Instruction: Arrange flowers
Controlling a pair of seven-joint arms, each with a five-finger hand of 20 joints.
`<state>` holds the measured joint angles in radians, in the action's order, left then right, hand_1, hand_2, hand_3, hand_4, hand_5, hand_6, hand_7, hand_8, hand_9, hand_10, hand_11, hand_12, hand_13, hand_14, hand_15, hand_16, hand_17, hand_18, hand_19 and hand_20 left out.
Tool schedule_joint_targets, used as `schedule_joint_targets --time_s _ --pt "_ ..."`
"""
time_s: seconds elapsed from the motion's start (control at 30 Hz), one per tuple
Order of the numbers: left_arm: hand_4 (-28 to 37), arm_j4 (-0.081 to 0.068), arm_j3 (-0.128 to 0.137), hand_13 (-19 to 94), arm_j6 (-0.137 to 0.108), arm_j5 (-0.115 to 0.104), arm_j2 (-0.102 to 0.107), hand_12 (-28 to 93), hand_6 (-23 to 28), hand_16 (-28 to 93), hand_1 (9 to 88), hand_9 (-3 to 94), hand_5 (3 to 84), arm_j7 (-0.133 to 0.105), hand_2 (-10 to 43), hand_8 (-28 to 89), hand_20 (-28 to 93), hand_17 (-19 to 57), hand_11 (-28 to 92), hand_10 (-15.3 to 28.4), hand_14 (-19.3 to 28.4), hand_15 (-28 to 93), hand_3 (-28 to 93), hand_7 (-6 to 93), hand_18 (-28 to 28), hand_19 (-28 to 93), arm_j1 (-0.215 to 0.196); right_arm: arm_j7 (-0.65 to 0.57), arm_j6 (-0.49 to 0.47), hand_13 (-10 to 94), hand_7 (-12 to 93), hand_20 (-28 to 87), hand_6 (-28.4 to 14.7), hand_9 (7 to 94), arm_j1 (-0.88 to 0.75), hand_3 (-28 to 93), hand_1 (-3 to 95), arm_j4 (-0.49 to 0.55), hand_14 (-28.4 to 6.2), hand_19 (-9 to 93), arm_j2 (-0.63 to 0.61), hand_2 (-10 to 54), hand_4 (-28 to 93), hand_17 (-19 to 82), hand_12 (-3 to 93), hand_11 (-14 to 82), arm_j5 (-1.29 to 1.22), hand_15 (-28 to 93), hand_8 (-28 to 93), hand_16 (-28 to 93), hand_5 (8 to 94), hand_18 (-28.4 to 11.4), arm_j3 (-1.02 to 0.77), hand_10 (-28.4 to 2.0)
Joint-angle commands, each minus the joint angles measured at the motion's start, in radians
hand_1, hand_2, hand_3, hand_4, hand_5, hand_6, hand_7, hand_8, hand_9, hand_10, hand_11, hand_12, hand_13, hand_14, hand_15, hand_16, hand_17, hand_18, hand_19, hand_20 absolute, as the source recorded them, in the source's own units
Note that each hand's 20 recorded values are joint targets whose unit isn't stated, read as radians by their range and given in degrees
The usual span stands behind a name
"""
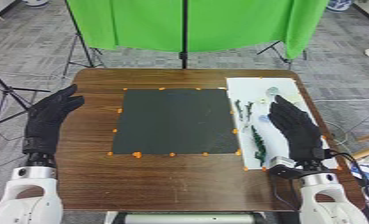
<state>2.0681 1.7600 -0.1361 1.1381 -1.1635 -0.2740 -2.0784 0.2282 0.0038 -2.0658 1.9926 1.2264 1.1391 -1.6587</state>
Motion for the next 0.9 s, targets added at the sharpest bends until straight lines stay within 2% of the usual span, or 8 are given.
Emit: schedule_joint_targets --time_s 0.03,0.37,0.5,0.53,0.57,0.67,0.77,0.9 --pt "-23.2 0.002 0.002 42 -0.006 0.004 -0.006 9 6.9 -4 30.9 50.9 50.1 0.014 14.0 -6 15 13.8 18 16.1 19.5 16 64 8.7 12.7 13 -0.012 -0.008 -0.024 22 6 19 -7.2 33.4 -0.004 70 5.3 0.003 -17.9 3 -0.003 -6.4 -22 10 13.0 2.4 0.018 2 -7 18 35.5 -14.3 -0.002 -16.0" --pt "-23.0 0.003 0.009 42 0.006 -0.002 -0.013 10 7.0 -4 30.8 51.4 50.4 0.028 12.8 -6 15 13.7 18 16.2 19.5 17 64 8.9 12.7 13 -0.014 -0.032 -0.045 24 6 19 -7.0 34.7 0.001 70 6.3 0.009 -18.0 4 -0.022 -7.6 -22 11 13.9 2.9 0.066 4 -7 19 35.6 -14.9 -0.004 -16.4" --pt "-23.0 -0.001 0.003 42 0.033 0.018 -0.008 10 7.1 -4 30.8 51.4 50.4 0.039 12.7 -6 15 13.8 18 16.2 19.5 17 64 8.8 12.7 13 0.007 -0.036 -0.004 25 6 20 -7.2 35.5 0.005 71 6.4 0.015 -17.8 5 -0.038 -7.8 -22 11 14.1 3.1 0.063 4 -7 19 35.9 -15.1 0.003 -16.5" --pt "-23.0 0.002 0.009 42 0.043 0.027 -0.009 10 7.1 -4 30.9 51.4 50.4 0.049 12.7 -6 15 13.7 18 16.2 19.5 17 64 8.9 12.7 13 0.005 -0.033 0.044 25 6 20 -7.2 35.6 0.009 71 6.4 0.018 -17.9 6 -0.049 -8.0 -22 11 14.2 3.2 0.064 5 -7 19 36.0 -15.3 0.021 -16.6" --pt "-23.0 0.004 0.013 42 0.046 0.032 -0.009 10 7.1 -4 30.9 51.4 50.4 0.056 12.7 -6 15 13.7 18 16.2 19.5 17 63 8.8 12.7 13 0.001 0.008 0.195 27 6 21 -7.2 36.4 0.022 71 6.6 0.018 -17.9 7 -0.072 -8.1 -22 12 14.3 3.5 0.047 5 -7 20 36.3 -15.7 0.080 -16.4" --pt "-22.9 0.010 0.020 42 0.040 0.021 -0.011 10 7.1 -4 30.8 51.4 50.3 0.063 12.4 -6 15 13.8 18 16.2 19.5 17 63 8.7 12.7 13 -0.014 -0.021 0.480 38 12 30 -6.8 45.5 0.068 71 11.7 0.041 -16.3 23 -0.106 -9.4 -22 17 15.6 5.6 0.083 11 -9 22 43.3 -17.4 0.167 -15.2" --pt "-22.8 0.010 0.023 42 0.051 0.025 -0.005 10 7.2 -4 30.7 51.4 50.2 0.071 12.1 -6 15 13.8 19 16.2 19.5 17 63 8.6 12.8 14 -0.015 -0.201 0.699 51 16 39 -6.4 53.1 0.106 72 18.3 0.061 -14.6 43 -0.147 -9.5 -25 20 17.0 11.1 0.342 21 -10 25 48.6 -19.0 0.221 -15.2" --pt "-22.8 0.012 0.019 42 0.060 0.042 0.006 10 7.2 -4 30.8 51.4 50.2 0.075 12.0 -6 15 13.7 19 16.3 19.7 17 63 8.5 12.9 14 0.001 -0.414 0.670 66 19 52 -5.2 64.9 0.085 66 24.4 0.122 -12.2 64 -0.197 -9.5 -28 27 19.5 18.6 0.598 45 -10 25 57.1 -22.0 0.191 -16.3"
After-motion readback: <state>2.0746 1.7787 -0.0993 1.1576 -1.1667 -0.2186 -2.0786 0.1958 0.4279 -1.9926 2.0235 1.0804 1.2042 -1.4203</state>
